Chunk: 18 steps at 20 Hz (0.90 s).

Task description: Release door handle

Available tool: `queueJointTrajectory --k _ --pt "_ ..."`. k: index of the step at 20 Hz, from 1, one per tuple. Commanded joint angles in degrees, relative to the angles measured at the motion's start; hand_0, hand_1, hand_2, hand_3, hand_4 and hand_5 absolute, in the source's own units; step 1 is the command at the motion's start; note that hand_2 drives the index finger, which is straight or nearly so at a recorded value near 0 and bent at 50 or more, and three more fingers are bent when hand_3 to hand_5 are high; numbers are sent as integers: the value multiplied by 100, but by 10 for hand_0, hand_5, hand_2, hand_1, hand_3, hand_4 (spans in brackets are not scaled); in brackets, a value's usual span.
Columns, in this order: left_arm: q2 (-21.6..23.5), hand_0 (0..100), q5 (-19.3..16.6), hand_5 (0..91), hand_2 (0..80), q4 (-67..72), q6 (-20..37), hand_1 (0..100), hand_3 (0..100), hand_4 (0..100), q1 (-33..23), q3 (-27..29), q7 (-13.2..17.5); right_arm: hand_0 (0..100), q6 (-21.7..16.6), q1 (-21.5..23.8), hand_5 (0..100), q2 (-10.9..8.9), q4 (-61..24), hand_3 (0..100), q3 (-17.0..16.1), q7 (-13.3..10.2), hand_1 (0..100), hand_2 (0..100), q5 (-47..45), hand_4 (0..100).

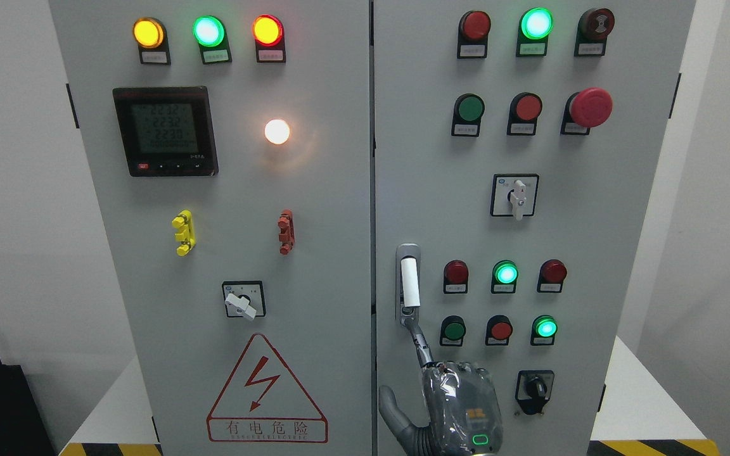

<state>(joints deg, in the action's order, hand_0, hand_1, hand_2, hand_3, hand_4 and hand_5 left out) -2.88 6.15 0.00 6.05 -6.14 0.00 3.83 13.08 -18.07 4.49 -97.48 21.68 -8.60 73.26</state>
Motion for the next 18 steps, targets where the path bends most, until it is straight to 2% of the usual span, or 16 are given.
queueJointTrajectory --k 1,10,12,13,15,16,18 --pt "-2 120 0 0 0 114 2 389 0 0 -1 -79 4 413 -34 -3 1000 -1 -69 1000 11 -45 317 0 -22 1000" --pt "-2 120 0 0 0 114 2 389 0 0 -1 -79 4 412 -43 58 1000 8 -175 1000 64 -71 318 0 -31 1000" --pt "-2 120 0 0 0 114 2 389 0 0 -1 -88 4 412 -60 67 1000 8 -175 1000 64 -264 318 0 -40 1000" --pt "-2 120 0 0 0 114 2 389 0 0 8 -79 4 412 -87 67 1000 8 -175 1000 64 -343 318 32 -40 1000" --pt "-2 120 0 0 0 114 2 389 0 0 -1 -79 4 416 -157 163 1000 -1 -175 1000 47 -580 327 227 -145 1000" --pt "-2 120 0 0 0 114 2 389 0 0 -1 -79 4 418 -175 172 1000 -1 -175 1000 20 -686 339 384 -267 1000" --pt "-2 120 0 0 0 114 2 389 0 0 -1 -79 4 441 -175 199 1000 -10 -166 1000 -15 -766 367 511 -426 962"
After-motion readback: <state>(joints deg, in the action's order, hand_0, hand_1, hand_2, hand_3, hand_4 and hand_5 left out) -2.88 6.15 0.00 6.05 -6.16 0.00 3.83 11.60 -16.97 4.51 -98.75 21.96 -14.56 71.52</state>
